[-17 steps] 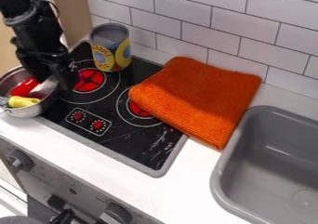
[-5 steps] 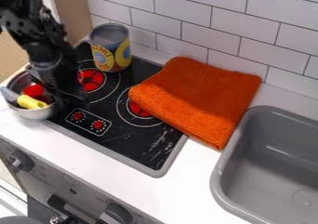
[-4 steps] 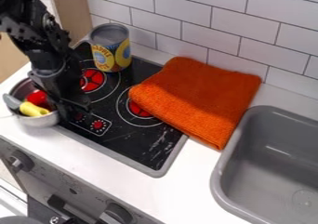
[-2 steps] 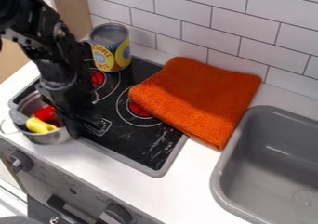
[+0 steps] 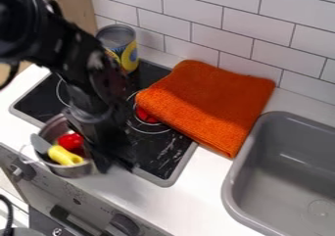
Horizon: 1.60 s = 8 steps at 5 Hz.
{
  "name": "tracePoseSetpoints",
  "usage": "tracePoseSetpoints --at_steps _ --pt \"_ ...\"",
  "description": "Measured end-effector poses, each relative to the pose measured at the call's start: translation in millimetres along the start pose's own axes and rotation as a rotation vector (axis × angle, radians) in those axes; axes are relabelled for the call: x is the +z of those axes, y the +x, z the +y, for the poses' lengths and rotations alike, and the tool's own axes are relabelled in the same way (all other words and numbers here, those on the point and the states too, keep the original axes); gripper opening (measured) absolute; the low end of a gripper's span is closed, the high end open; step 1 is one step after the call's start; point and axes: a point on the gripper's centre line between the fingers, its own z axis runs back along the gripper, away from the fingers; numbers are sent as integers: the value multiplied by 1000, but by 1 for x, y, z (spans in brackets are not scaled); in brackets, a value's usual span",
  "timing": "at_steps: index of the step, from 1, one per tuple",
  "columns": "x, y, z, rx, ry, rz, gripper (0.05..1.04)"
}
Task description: Move the metalic pot to right bottom of the bunner
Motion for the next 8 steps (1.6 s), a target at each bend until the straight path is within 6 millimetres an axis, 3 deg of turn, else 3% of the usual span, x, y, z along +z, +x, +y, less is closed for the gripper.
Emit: tracePoseSetpoints --at_steps 2,4,6,8 --pt "5 7 -45 -19 -41 -25 58" --pt "5 16 -77 -24 -64 -21 58" --pt "4 23 -95 -10 -109 -38 58" --pt "6 37 -101 28 -207 -99 83"
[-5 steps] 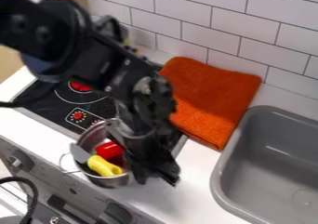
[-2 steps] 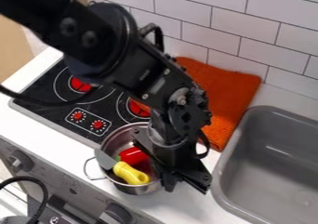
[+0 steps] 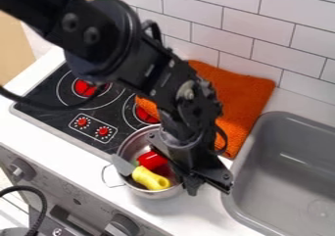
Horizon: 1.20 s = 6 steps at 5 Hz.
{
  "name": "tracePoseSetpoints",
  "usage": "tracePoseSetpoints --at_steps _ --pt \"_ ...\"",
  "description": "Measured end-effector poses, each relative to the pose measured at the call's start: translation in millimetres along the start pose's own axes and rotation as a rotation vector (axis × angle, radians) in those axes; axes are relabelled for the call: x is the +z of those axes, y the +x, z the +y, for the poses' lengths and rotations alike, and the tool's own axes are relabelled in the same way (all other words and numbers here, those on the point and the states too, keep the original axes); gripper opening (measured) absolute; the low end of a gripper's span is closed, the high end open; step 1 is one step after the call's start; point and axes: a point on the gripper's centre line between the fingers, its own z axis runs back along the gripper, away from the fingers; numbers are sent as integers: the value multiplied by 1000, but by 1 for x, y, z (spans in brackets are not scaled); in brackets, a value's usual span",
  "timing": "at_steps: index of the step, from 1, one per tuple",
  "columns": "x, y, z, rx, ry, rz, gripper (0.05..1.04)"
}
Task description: Move the metalic pot to right bottom of the bunner
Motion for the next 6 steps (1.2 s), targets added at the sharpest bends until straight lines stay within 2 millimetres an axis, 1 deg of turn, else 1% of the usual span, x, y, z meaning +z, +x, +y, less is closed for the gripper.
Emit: tracePoseSetpoints --at_steps 1,2,3,4,5,6 --pt "1 5 -2 2 -32 -13 236" --pt "2 5 -1 -16 -33 -8 489" --pt "6 5 0 -18 -35 19 788" --pt "17 7 3 15 -69 44 999" --pt "40 10 9 27 -130 31 1000" --pt "59 15 28 56 -147 32 1000"
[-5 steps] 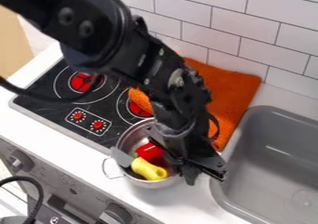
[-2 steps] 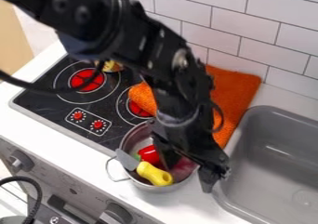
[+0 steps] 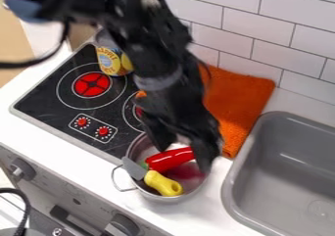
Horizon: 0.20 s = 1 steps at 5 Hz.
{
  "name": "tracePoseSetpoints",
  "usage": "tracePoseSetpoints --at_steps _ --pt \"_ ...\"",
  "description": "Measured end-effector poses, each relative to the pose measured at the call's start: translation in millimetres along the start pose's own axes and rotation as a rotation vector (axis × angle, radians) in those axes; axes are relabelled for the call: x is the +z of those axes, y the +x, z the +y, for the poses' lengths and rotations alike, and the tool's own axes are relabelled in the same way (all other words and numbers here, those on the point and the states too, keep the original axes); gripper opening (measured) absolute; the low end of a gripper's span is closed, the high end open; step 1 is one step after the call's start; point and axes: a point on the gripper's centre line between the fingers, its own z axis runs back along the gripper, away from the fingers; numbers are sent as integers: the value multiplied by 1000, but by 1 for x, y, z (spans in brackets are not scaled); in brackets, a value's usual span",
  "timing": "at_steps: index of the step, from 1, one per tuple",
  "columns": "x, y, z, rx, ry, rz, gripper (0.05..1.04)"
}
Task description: Move the metalic pot to right bottom of the bunner
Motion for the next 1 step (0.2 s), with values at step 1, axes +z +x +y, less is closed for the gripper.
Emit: tracePoseSetpoints --at_steps 1 --pt "11 6 33 44 44 -43 999"
